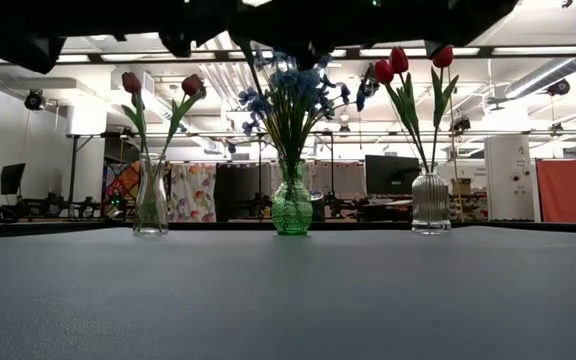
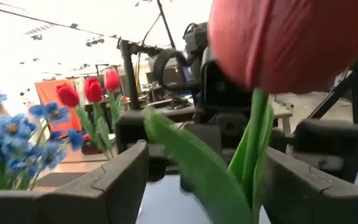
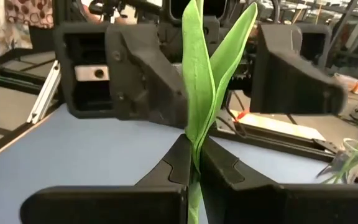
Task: Sort flowers into vase by color
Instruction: Put the red flower into the left transparent vase
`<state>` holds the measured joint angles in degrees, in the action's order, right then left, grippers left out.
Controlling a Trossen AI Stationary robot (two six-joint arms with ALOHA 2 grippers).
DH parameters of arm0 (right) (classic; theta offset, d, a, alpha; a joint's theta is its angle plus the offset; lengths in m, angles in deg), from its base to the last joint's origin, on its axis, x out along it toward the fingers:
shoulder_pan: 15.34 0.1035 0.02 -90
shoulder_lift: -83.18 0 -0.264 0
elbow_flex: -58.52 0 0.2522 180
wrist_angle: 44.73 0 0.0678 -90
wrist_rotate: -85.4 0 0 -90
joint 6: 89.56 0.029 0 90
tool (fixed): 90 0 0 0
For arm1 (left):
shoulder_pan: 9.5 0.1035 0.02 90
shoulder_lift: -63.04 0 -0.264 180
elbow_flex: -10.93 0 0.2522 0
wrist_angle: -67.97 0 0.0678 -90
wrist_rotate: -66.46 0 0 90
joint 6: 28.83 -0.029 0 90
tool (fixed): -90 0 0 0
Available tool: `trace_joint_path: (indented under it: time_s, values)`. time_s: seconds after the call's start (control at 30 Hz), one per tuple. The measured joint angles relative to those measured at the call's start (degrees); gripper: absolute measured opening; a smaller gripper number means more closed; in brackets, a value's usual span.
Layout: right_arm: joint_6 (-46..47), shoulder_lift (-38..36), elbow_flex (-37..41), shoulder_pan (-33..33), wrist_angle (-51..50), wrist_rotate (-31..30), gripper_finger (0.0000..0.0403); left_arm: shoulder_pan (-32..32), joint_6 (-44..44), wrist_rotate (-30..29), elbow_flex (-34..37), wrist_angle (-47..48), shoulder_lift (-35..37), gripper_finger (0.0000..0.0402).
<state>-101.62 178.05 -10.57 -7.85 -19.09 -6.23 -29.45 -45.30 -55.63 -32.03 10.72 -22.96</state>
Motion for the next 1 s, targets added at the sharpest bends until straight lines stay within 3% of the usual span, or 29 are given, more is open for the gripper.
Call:
trace_joint_path:
  time_s: [0.2,0.57,0.73,1.0]
  values:
    - [-0.19,0.18,-0.20,-0.02,-0.08,0.02,0.0013,-0.01,-1.12,-0.16,0.13,-1.08,-0.13,0.0215]
    - [-0.41,0.13,-0.75,-0.09,0.20,-0.33,0.0019,-0.04,-1.09,-0.20,1.31,-3.27,-0.11,0.0081]
    - [1.91,0.13,-1.21,-0.04,-0.11,-0.12,0.0076,-0.04,-1.20,-0.29,1.31,-3.36,-0.06,0.0040]
    - [2.99,-0.18,-1.31,-0.02,-0.29,-0.03,0.0169,-0.04,-2.58,-2.40,1.35,-3.18,0.29,0.0014]
